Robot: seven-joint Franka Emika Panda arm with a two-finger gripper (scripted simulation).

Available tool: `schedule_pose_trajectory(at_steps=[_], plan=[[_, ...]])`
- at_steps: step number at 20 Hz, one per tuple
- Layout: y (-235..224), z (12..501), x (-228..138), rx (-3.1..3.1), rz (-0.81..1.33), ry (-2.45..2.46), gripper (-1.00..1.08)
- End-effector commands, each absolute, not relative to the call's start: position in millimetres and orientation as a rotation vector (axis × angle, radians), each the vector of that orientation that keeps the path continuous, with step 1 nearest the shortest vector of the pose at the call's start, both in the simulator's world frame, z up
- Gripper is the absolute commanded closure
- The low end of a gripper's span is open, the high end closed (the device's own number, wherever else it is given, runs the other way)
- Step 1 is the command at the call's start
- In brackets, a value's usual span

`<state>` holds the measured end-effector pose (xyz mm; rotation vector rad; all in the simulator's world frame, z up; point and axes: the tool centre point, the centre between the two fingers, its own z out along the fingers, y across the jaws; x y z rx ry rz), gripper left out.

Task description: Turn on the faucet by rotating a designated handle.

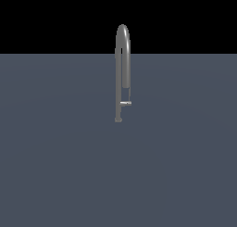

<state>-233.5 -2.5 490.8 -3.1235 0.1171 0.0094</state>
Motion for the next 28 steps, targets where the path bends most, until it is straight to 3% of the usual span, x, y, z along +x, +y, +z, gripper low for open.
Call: schedule_pose_trajectory(at_steps=[1,28], plan=[[-2.1,489.6,-226.5,-3.109,0.036,0.138,1.08],[-10.4,442.2,-85.2,-2.710,0.536,0.539,1.08]])
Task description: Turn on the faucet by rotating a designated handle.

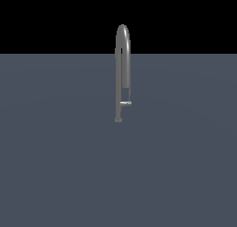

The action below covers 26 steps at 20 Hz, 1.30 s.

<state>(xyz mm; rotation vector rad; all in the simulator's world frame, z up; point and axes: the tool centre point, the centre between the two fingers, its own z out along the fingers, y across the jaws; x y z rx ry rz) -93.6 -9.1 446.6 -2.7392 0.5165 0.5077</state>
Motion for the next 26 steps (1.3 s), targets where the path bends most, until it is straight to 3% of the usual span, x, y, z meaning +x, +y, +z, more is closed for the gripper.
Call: schedule_pose_trajectory(at_steps=[1,26], plan=[[-11.2,439.1,-79.9,-2.691,0.555,0.553,1.08],[-37.6,329.5,36.9,-2.114,0.979,0.876,1.08]])
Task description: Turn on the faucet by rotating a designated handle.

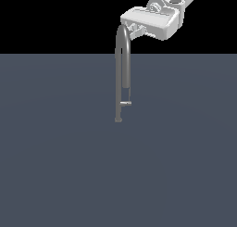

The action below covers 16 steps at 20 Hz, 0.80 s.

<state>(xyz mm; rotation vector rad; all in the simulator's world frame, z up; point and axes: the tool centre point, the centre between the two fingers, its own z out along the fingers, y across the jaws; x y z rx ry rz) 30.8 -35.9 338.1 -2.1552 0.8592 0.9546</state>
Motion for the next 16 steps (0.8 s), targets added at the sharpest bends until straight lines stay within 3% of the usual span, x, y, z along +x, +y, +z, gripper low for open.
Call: schedule_pose_trajectory(at_steps=[1,16], plan=[[-38.6,323.7,40.7,-2.086,0.995,0.888,1.08],[-47.4,218.8,87.6,-1.616,1.216,1.055,1.08]])
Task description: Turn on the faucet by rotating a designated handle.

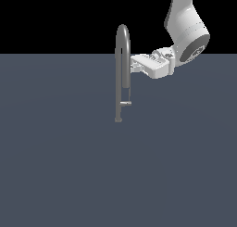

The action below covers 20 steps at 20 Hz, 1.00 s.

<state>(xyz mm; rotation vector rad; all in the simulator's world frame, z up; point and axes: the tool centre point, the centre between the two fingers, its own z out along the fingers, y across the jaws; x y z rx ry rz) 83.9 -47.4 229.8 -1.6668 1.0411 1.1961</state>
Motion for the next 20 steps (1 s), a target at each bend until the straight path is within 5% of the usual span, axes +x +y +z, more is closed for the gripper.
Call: schedule_pose_trajectory(at_steps=[1,20], plan=[[-47.3,211.7,89.6,-1.586,1.228,1.064,1.08],[-39.9,148.7,101.1,-1.318,1.319,1.136,1.08]])
